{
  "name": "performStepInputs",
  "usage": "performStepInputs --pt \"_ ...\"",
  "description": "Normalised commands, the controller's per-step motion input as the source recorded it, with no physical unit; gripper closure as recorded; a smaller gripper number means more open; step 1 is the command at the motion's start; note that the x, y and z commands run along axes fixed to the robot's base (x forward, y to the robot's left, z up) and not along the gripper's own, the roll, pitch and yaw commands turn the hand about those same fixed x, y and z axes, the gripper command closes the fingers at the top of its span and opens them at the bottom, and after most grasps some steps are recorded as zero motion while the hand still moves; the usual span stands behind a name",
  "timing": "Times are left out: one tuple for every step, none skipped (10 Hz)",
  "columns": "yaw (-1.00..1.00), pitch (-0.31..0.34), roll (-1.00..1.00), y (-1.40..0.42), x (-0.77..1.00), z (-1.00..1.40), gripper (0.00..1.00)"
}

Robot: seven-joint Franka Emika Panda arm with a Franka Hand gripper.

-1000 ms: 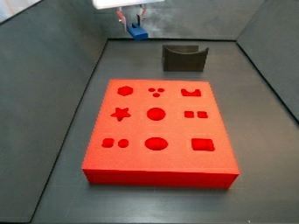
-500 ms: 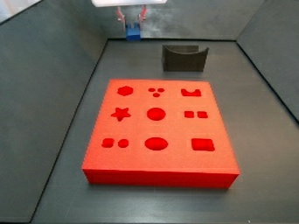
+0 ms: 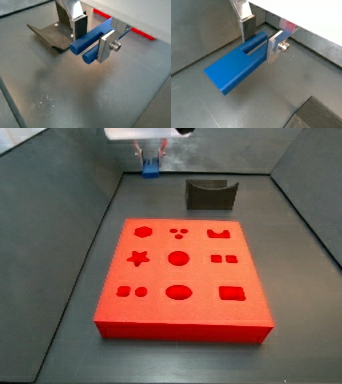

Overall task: Pick up the square-circle object. Move up. Rotate the square-circle object. Place the square-circle object on the fixture. Regrasp the square-circle object. Move to above the board. Insert the square-circle object.
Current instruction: Rotate the square-circle object.

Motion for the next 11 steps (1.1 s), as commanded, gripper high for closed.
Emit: performStepInputs --pt "0.02 -0.037 -0.03 0.00 0.03 -1.00 1.00" --pt "0.01 -0.049 -0.06 0.00 0.04 -1.00 1.00" --pt "0.01 -0.055 -0.09 0.01 0.05 -1.00 1.00" --pt "0.01 -0.058 -0.10 0.01 0.05 -0.91 1.00" --pt "0.01 -0.065 -0.12 0.01 0.05 -0.81 1.00" --pt "0.01 -0.078 -0.14 0.02 0.04 -0.68 1.00" --pt "0.00 -0.087 -0.15 0.02 0.04 -0.59 1.00" --pt "0.00 -0.095 -0.16 0.02 0.04 -0.52 1.00" --pt "0.00 -0.103 -0.17 0.02 0.04 -0.42 1.00" --pt "0.00 -0.112 -0.18 0.02 0.03 -0.36 1.00" --pt "0.00 -0.117 -0.18 0.02 0.03 -0.32 1.00"
